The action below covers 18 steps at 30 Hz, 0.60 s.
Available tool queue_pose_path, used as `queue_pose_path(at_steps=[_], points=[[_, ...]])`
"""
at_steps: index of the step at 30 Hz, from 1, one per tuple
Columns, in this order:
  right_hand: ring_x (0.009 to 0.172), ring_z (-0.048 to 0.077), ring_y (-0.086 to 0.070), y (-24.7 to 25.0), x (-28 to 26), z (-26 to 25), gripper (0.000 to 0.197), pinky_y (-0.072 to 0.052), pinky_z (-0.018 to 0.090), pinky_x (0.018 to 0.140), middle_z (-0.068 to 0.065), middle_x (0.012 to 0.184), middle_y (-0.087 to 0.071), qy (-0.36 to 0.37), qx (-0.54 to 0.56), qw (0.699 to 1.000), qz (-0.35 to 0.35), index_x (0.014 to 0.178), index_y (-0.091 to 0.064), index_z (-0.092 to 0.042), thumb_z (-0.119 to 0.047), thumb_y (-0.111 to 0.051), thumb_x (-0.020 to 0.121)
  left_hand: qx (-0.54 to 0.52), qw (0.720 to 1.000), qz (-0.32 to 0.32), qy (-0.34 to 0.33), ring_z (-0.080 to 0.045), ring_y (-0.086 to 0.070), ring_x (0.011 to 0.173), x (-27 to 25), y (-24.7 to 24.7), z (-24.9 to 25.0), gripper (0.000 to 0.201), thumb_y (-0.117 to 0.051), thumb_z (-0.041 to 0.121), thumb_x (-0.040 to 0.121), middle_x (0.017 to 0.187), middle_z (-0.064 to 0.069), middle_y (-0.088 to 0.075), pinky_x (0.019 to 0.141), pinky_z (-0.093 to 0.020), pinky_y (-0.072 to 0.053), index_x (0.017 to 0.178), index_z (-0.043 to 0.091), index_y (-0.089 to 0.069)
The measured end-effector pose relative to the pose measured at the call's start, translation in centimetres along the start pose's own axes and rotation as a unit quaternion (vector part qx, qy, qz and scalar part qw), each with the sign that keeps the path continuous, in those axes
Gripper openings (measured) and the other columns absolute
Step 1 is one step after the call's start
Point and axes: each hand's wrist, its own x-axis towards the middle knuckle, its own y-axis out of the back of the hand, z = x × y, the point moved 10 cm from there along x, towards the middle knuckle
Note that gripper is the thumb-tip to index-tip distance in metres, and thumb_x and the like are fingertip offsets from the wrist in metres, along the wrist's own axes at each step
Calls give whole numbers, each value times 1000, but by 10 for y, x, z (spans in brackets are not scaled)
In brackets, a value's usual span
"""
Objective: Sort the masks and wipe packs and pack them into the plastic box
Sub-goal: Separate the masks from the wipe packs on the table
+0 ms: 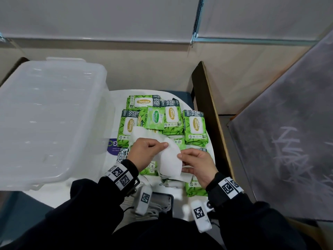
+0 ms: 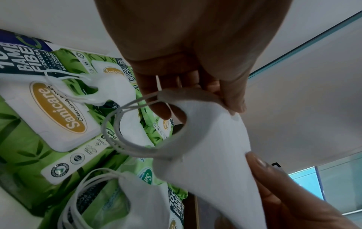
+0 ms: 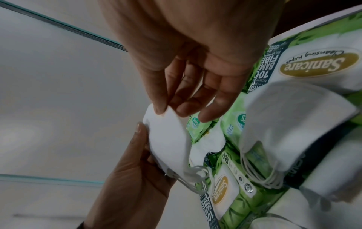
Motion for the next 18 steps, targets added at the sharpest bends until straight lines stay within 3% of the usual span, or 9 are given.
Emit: queue_pose_path(at_steps=[2, 4, 7, 10, 13, 18], points=[[66, 21, -65, 7, 3, 1, 8, -57, 31, 58, 10, 81, -72, -6, 3, 1000, 0, 85, -75, -9, -2, -79, 84, 15, 1000, -13, 1, -9, -55, 62, 0, -5, 1, 27, -82, 32, 86, 64, 1, -67, 65, -27, -46, 69, 11, -76], [67, 22, -64, 14, 5, 3, 11, -58, 33, 59, 10, 81, -72, -15, 8, 1000, 3, 81, -75, -11, -2, -80, 84, 16, 999, -36, 10, -15, -67, 74, 1, -9, -3, 17, -88, 29, 80, 80, -5, -77, 73, -33, -55, 78, 14, -80], [71, 22, -62, 28, 9, 9, 14, -58, 34, 59, 10, 83, -70, -31, 23, 999, 12, 78, -76, -15, -3, -80, 84, 10, 998, -48, 40, -24, -74, 83, 2, -13, -14, 18, -92, 20, 74, 90, -11, -79, 84, -41, -58, 87, 13, -81], [70, 20, -60, 44, 13, 20, 14, -56, 34, 61, 8, 81, -69, -58, 44, 997, 27, 79, -77, -16, -3, -81, 83, 29, 996, -49, 72, -21, -69, 68, 2, -15, -23, 22, -91, 19, 75, 81, -19, -76, 71, -34, -55, 88, 6, -79], [64, 18, -58, 65, 18, 34, 11, -55, 34, 61, 5, 78, -69, -96, 90, 990, 53, 92, -76, -11, -3, -80, 85, 57, 990, -77, 106, -18, -64, 59, 3, -21, -31, 31, -91, 16, 74, 72, -18, -73, 60, -27, -52, 92, -3, -74], [60, 16, -58, 89, 25, 52, 13, -54, 31, 57, 6, 77, -70, -131, 88, 986, 63, 100, -76, -8, -6, -78, 87, 76, 986, -37, 140, -18, -67, 61, 10, -16, -45, 18, -88, 7, 77, 70, -10, -74, 58, -29, -56, 89, 3, -76]])
